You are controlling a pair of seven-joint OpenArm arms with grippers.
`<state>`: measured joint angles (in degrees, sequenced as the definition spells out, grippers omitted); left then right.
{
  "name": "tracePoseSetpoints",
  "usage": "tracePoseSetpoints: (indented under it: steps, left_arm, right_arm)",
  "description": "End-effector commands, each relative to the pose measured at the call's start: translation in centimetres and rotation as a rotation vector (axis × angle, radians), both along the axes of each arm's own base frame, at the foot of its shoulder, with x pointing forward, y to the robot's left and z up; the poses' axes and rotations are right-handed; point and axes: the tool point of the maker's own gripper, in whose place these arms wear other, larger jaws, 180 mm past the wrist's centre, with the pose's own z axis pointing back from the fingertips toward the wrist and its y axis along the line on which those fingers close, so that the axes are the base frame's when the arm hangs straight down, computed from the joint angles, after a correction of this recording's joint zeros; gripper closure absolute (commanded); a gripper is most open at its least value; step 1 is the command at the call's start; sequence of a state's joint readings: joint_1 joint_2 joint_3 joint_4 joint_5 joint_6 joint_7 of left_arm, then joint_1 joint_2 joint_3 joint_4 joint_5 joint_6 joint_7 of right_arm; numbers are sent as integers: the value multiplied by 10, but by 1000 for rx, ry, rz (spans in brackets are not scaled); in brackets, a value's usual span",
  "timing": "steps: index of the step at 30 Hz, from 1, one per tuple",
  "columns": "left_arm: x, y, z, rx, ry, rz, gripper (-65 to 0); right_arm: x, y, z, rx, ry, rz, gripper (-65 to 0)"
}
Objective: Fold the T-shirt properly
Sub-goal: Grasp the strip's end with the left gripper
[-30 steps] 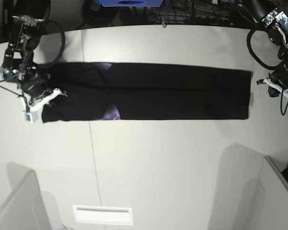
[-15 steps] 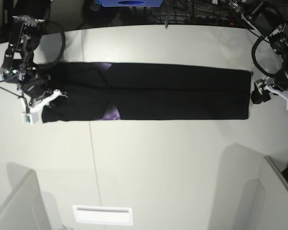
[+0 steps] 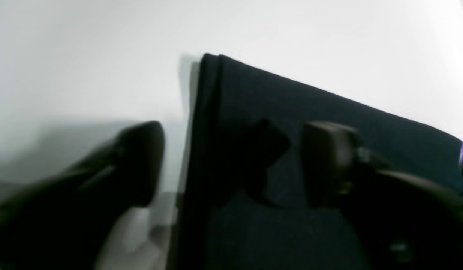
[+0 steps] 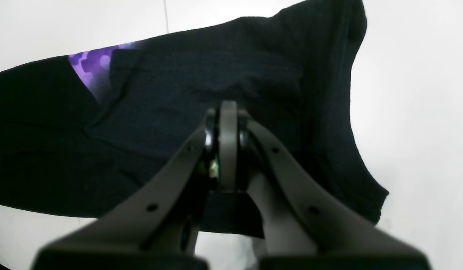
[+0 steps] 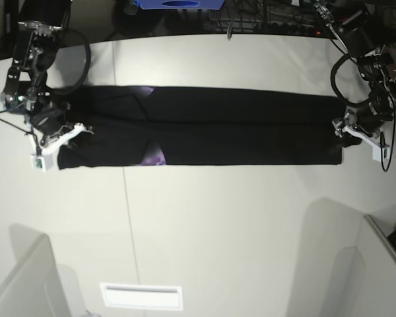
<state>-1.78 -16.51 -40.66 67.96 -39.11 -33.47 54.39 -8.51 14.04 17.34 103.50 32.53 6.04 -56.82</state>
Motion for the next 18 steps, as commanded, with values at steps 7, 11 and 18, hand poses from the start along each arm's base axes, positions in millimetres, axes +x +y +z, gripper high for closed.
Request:
tracePoseSetpoints:
  steps: [7,11,18]
  left_arm:
    - [-17,-3,-25,-30,112,-6,-87]
    - [-10,4,-22,-24,93,8,0]
    - [1,19,22,117,2,-37,0]
  right_arm:
    - [8,-2,12,-9,-47,4,0]
    - [8,-2,12,-9,-45,4,0]
    - [8,-2,12,-9,-45,4,0]
